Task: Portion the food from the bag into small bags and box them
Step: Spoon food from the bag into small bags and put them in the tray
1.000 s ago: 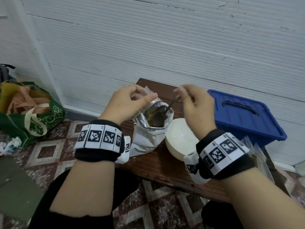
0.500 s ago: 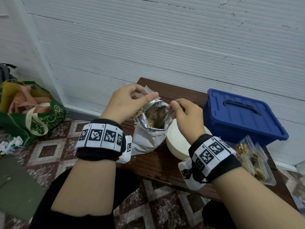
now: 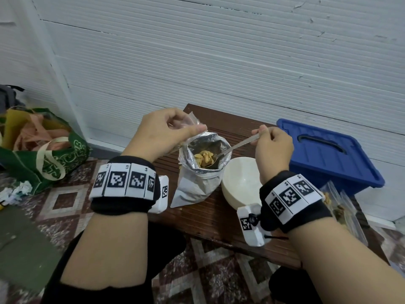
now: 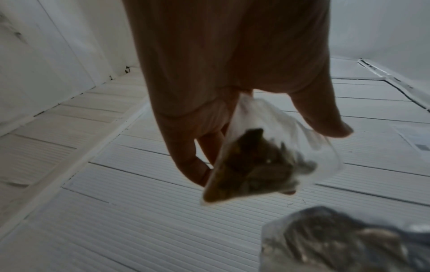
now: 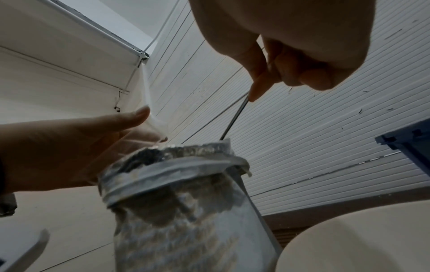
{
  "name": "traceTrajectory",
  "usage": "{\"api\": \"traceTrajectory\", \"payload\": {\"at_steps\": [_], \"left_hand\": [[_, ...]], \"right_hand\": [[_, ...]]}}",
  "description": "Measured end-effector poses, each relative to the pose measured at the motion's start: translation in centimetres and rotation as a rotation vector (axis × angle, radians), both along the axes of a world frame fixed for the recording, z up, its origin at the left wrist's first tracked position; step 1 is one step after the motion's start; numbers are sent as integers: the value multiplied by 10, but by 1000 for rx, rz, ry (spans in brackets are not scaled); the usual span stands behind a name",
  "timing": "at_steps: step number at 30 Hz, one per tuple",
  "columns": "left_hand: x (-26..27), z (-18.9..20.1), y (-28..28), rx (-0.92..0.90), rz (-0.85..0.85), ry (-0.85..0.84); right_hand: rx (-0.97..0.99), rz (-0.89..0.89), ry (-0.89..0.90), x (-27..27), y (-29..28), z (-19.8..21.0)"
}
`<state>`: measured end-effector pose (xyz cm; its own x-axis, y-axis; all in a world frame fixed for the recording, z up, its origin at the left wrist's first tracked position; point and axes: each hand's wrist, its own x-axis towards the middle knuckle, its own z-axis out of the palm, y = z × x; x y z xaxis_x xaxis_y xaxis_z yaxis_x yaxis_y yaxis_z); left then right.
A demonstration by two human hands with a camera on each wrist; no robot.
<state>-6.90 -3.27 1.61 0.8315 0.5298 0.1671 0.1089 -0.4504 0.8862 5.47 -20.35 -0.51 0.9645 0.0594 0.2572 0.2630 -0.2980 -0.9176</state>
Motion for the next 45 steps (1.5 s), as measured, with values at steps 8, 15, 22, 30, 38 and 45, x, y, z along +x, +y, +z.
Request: {"api": "traceTrajectory", "payload": {"at_steps": [8,15,22,30,38,45], "left_hand": [[-2,0,3,131,-31,96],[3,-3,-3,183,-55,123],[12,-5,-10,204,-94,127],[14,-8,-11,201,-104,132],[15,-7,-18,155,-84,79],[13,-6,-12,132,-152,101]], "right_hand": [[48,-69,-29,13,-9,22],[105,-76,-29,23,-8,41],[56,7,-32,16,5,46],[24,68,-29,8,13,47],[33,150,-81,2,18,46],[61,187,-191,0,16,49]]}}
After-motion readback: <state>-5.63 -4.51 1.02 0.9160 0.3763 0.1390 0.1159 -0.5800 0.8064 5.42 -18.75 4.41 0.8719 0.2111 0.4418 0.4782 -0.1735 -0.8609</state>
